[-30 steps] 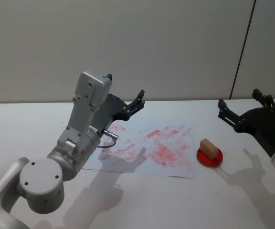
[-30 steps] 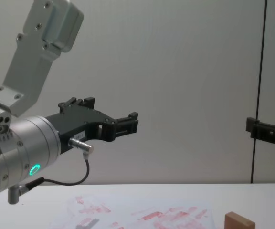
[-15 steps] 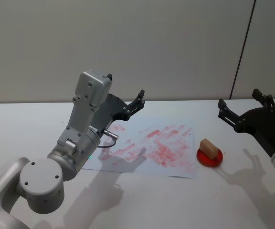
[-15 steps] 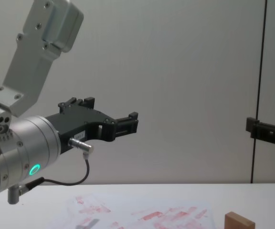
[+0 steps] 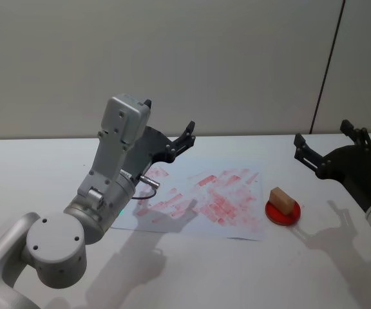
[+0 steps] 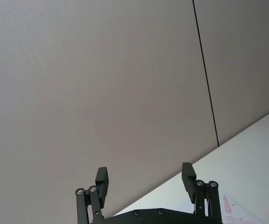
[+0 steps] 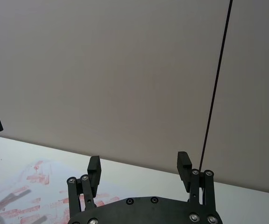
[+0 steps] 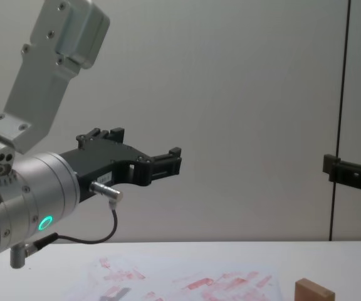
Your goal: Use the one hand to pick up the stamp and affix it onto the A4 paper.
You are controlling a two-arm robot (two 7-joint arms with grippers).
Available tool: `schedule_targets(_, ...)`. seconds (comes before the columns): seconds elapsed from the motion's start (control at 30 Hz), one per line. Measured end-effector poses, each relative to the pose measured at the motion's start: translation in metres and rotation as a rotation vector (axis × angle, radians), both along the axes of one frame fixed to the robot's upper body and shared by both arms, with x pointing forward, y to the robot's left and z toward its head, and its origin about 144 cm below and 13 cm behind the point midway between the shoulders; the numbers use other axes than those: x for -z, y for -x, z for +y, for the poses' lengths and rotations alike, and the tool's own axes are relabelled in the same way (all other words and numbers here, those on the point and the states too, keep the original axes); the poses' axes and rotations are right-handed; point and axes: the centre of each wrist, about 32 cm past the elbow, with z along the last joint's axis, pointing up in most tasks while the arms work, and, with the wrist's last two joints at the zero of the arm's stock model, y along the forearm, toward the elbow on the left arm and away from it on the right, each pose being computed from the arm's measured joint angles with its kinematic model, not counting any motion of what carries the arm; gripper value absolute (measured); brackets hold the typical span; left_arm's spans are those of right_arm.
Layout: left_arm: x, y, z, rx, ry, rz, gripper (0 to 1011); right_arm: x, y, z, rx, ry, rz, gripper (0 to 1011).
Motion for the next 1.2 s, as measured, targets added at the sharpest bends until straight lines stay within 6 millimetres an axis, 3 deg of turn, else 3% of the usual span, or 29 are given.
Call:
schedule_targets(0.77, 0.000, 0.000, 0.000, 0.000, 0.000, 0.000, 1001, 0.005, 0.025, -0.033, 0.005, 0.055, 0.180, 1001)
schedule_targets(1.2, 0.000, 0.000, 0.000, 0.000, 0.000, 0.000, 1001, 0.020, 0.006, -0.027, -0.056, 0.121, 0.310, 1001)
